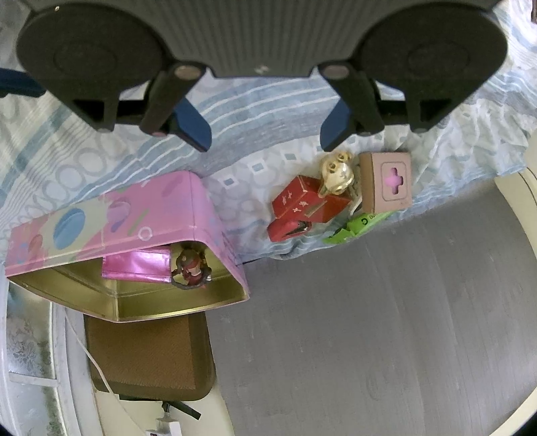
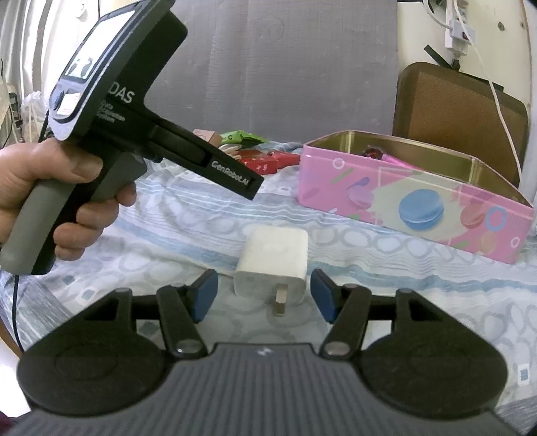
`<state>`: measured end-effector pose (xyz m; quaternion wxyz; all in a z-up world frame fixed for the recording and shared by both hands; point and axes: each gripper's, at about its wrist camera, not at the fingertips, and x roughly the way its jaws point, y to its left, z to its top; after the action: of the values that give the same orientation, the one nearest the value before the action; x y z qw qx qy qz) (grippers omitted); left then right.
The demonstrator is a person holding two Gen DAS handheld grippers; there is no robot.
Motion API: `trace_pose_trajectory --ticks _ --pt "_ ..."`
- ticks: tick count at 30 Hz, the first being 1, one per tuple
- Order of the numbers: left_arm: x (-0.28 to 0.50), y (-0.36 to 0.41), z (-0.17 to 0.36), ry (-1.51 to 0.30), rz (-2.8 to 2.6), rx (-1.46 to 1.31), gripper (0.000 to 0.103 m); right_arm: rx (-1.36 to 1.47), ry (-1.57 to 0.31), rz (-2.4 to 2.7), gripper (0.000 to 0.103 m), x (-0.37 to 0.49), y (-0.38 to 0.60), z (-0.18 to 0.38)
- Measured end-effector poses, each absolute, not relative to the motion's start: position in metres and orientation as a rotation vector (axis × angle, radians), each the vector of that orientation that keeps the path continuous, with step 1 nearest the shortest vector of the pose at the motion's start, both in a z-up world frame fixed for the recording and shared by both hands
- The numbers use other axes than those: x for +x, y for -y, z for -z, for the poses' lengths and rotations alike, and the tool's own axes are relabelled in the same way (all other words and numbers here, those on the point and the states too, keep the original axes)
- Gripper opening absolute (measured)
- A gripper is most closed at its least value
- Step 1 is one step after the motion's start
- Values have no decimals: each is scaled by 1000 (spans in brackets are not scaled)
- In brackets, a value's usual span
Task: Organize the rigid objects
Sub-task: 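Grasp the white charger with the right tool and lift it, then lower the white charger into the tin and open the right tool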
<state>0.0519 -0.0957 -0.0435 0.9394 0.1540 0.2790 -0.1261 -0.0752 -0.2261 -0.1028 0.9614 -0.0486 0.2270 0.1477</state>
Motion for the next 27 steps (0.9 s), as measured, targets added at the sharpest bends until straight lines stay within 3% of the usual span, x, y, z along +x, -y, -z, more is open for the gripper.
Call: trace_pose_trajectory --ticks 6,11,19,21,22,27 --pt "54 89 41 -632 299 259 78 -91 -459 -307 64 -75 228 103" --pt "60 65 39 -796 411 78 63 -96 -452 -313 64 -76 226 102" --pt "50 71 48 -939 633 -98 65 -89 -486 -298 64 -64 224 107" --pt "49 81 52 -941 671 -112 63 -69 -512 -300 62 -59 227 108" --pt "48 87 52 -931 702 -115 55 -62 -510 -302 52 -58 228 108" --pt "45 99 31 -845 700 -82 50 -14 -479 -272 52 -54 237 99"
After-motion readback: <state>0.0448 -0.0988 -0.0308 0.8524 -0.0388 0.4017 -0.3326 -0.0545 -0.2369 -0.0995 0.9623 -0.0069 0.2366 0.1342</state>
